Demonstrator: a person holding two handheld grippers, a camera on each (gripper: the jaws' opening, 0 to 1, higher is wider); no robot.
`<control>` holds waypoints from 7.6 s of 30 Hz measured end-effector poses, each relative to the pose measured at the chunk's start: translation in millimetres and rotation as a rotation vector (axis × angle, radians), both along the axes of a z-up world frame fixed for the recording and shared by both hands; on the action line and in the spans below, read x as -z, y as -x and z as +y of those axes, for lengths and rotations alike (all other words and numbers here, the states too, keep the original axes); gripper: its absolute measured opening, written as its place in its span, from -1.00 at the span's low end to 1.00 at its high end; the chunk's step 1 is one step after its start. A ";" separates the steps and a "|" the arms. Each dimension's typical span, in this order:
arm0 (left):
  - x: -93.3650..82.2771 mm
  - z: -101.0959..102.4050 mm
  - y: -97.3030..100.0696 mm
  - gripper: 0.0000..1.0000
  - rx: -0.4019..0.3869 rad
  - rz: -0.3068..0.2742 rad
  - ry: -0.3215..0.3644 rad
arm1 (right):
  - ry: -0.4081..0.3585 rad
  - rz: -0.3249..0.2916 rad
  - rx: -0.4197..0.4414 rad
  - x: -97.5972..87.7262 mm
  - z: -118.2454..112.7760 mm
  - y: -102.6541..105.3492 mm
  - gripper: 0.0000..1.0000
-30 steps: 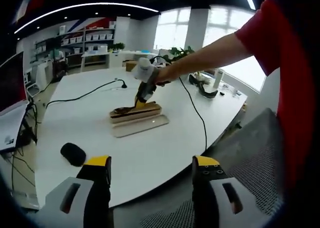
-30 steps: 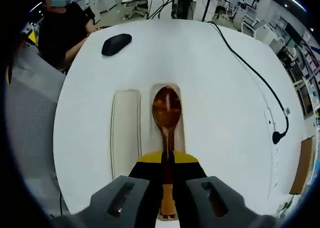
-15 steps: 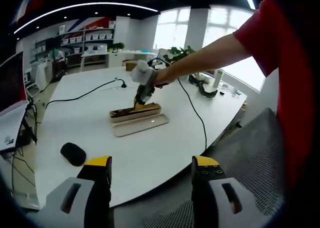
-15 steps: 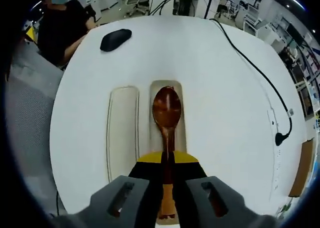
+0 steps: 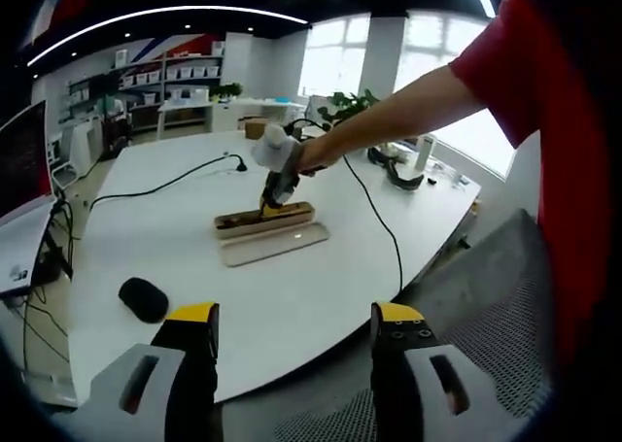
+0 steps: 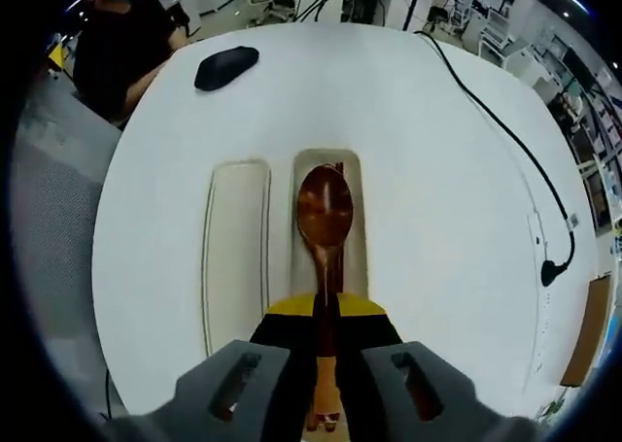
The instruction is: Arrange the utensils inside the cutlery case until each visible utensil rests in its matching compartment.
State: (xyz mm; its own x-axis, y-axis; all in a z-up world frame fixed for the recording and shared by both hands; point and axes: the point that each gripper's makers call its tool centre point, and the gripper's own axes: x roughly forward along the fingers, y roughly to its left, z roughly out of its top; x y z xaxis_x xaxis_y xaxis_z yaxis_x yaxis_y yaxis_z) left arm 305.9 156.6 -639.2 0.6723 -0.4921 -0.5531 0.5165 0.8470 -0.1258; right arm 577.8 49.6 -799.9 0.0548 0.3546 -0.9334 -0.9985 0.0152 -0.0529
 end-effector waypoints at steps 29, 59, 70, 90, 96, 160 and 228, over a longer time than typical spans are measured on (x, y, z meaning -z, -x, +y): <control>0.7 1.2 -0.6 0.29 -0.003 -0.002 -0.004 | 0.015 0.018 0.053 -9.9 -8.8 3.4 -0.97; 4.5 -11.2 12.1 0.48 0.076 0.044 0.018 | -0.141 -0.054 0.221 -62.7 -30.0 6.4 -0.47; -1.8 -19.9 14.1 0.96 0.085 0.021 0.057 | -0.225 -0.086 0.277 -76.3 -44.8 33.0 -0.36; 6.7 -18.2 26.7 0.83 0.038 0.046 0.031 | -0.492 -0.139 0.399 -137.5 -46.2 85.2 -0.02; 7.5 -14.1 22.6 0.80 -0.007 0.065 0.063 | -0.575 -0.125 0.469 -150.8 -50.8 99.7 0.11; 66.1 -9.1 -119.4 0.77 0.169 -0.001 0.035 | -0.339 -0.262 0.668 -98.6 -127.6 146.7 0.00; 139.2 -29.8 -203.5 0.67 0.226 -0.016 -0.042 | -0.311 -0.101 0.761 -6.3 -111.6 101.7 0.28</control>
